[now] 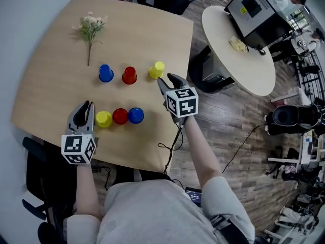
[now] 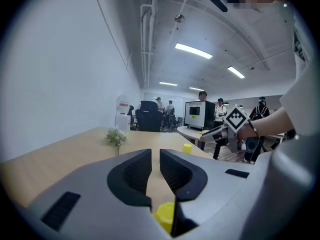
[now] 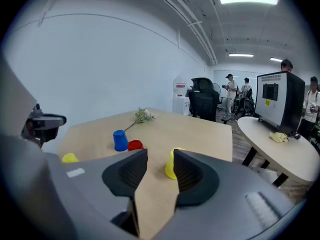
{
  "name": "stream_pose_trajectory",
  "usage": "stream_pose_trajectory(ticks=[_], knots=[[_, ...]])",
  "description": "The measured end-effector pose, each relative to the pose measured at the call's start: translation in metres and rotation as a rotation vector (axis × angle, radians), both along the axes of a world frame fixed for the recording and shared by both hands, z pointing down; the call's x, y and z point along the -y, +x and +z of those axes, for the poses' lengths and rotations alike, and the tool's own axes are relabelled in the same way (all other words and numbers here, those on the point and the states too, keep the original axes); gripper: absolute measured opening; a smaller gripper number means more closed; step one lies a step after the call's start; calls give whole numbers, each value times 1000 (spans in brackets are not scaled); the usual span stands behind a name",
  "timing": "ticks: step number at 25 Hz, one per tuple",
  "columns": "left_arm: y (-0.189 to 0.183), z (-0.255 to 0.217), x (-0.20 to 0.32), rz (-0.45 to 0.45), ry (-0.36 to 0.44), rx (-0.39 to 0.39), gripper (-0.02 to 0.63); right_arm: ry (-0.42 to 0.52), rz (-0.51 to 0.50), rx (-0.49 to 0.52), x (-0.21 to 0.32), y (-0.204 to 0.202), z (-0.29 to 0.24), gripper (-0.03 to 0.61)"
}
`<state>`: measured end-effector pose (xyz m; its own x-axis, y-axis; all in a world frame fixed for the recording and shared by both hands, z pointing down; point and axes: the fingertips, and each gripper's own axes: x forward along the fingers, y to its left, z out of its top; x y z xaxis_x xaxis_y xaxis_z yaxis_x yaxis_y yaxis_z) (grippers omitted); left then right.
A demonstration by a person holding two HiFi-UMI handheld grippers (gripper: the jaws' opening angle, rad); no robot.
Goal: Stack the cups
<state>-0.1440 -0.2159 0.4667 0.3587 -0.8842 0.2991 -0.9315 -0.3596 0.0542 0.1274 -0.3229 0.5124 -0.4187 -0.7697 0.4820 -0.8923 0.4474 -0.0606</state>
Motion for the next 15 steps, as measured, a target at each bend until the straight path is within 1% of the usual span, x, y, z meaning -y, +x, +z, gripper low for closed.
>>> stream_pose_trajectory(ticks=[2,5,10,13,15], knots=[[8,-14,20,13,12,11,50,-12,3,-5,13,1,12,181],[30,-16,52,48,-17,9,106,-21,10,-10,30,1,27,181],[73,7,98,75,-129,-25,161,-15,49,-12,50,4,45,219],[98,30,122,84,-207,-20,199,-8,62,-11,59,6,51,241],[111,47,135,89,-252,5,218,-10,57,-12,64,6,57,245]])
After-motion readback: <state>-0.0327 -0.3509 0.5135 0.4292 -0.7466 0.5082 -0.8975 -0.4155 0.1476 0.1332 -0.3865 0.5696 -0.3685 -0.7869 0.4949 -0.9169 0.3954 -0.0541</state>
